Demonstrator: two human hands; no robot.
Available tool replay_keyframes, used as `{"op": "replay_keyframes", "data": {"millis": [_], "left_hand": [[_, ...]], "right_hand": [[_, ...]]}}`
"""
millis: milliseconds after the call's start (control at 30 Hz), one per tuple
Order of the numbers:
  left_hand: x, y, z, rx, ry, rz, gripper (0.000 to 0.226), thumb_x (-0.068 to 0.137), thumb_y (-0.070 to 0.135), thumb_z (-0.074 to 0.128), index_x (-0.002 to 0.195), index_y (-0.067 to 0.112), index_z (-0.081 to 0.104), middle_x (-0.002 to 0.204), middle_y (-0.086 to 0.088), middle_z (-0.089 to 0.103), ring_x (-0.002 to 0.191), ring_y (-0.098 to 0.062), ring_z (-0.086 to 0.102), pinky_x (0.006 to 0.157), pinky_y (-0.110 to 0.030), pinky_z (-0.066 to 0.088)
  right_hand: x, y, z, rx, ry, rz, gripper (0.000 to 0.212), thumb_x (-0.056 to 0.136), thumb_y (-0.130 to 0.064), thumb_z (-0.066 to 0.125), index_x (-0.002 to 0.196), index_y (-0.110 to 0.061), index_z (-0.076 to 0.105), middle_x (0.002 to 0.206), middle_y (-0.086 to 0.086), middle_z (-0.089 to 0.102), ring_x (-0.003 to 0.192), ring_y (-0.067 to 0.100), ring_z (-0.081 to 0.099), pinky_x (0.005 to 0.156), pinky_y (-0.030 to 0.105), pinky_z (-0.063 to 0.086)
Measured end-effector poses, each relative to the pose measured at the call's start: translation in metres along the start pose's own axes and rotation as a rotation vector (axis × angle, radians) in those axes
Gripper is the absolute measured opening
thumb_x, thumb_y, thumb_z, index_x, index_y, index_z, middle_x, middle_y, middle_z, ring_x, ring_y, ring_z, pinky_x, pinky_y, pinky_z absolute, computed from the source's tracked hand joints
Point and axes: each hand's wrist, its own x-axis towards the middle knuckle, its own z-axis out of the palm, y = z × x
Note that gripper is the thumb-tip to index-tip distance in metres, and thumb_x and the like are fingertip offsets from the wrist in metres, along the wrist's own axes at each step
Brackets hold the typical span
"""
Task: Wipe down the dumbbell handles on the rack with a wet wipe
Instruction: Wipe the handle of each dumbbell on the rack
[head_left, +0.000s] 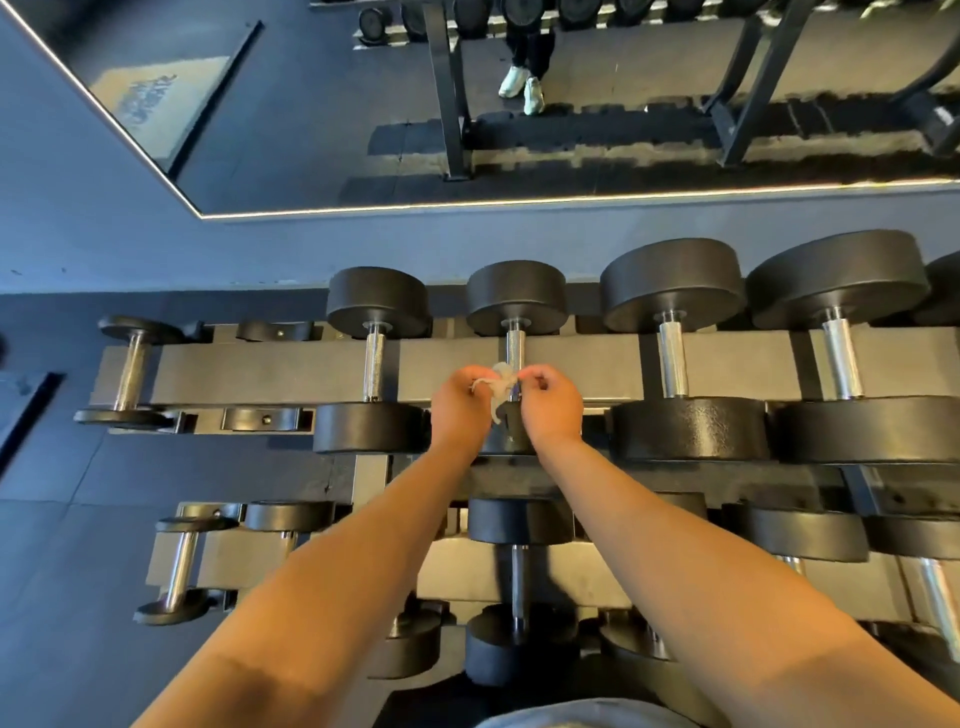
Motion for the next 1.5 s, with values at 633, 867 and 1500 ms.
{"op": "replay_keyframes", "data": {"millis": [633, 867, 1500], "left_hand": [[0.095, 0.006, 0.061, -0.080, -0.123, -0.235, 0.015, 0.104, 0.026, 0.042, 0.100, 0.019, 0.055, 0.094, -0.006, 0.066, 0.093, -0.028, 0.065, 0.089, -0.043, 0.055], [0.100, -0.001, 0.054, -0.109, -0.133, -0.224, 0.015, 0.102, 0.027, 0.050, 0.102, 0.018, 0.062, 0.093, -0.006, 0.070, 0.088, -0.028, 0.069, 0.082, -0.043, 0.058], [0.091, -0.007, 0.044, -0.106, -0.294, -0.292, 0.020, 0.099, 0.021, 0.053, 0.095, 0.025, 0.073, 0.092, -0.003, 0.075, 0.089, -0.026, 0.071, 0.088, -0.046, 0.059]], "right_hand": [[0.056, 0.011, 0.008, -0.274, -0.057, 0.068, 0.027, 0.097, -0.018, 0.051, 0.119, -0.028, 0.064, 0.116, -0.001, 0.066, 0.100, 0.024, 0.064, 0.085, 0.038, 0.053], [0.054, 0.012, 0.005, -0.223, -0.092, 0.095, 0.029, 0.096, -0.018, 0.052, 0.122, -0.028, 0.061, 0.118, -0.002, 0.066, 0.103, 0.023, 0.064, 0.090, 0.041, 0.054], [0.050, 0.010, 0.003, -0.240, -0.086, 0.083, 0.033, 0.097, -0.016, 0.050, 0.127, -0.024, 0.061, 0.121, -0.003, 0.065, 0.107, 0.020, 0.062, 0.090, 0.036, 0.050]]}}
